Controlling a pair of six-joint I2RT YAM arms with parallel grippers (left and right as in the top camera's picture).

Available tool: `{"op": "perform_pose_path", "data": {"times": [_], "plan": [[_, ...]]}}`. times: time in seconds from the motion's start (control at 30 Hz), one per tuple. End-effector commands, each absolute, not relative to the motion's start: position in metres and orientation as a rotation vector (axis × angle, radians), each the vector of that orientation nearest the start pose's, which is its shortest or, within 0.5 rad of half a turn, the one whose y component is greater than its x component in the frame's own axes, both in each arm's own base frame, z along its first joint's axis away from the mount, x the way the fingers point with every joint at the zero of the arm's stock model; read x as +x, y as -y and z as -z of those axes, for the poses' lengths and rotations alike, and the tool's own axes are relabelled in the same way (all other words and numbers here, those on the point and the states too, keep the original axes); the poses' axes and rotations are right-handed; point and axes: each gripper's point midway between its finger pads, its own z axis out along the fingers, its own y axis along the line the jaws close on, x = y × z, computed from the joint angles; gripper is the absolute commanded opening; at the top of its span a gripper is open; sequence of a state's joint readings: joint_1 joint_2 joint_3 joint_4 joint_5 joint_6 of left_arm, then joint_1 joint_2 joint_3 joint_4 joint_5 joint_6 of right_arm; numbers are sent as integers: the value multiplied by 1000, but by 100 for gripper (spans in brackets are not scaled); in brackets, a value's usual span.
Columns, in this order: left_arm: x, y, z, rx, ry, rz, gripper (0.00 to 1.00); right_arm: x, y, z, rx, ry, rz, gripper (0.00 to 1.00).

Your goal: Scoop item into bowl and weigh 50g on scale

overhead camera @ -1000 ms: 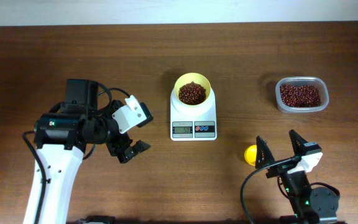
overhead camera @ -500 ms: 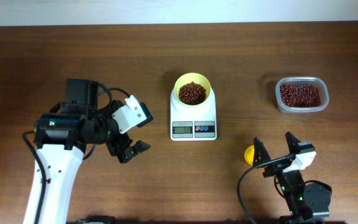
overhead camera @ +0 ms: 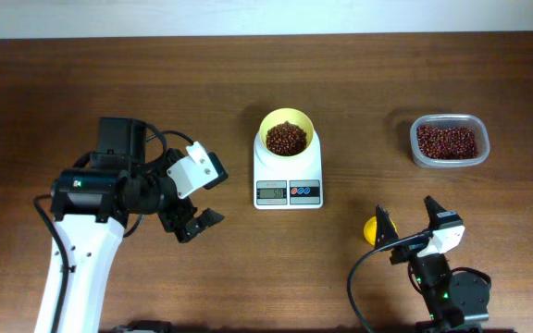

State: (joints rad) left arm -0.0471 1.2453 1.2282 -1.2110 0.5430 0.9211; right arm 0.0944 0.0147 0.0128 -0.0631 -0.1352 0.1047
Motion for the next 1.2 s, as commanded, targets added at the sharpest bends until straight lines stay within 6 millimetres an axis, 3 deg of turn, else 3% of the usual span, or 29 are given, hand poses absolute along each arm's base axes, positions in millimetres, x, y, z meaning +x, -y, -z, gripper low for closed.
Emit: {"op": "perform_pose_path", "data": {"times": [0.0,0.37,1.17], "plan": [[250,101,-215,1309,-2194,461,99,241,-46,-158,-127,-1638,-228,99],[250,101,-215,1309,-2194,461,99,244,-34,-157,-80,-1645,-161,99],[250,101,-215,1309,-2194,461,99,244,-34,-156,-97,-1646,-147,99]]}}
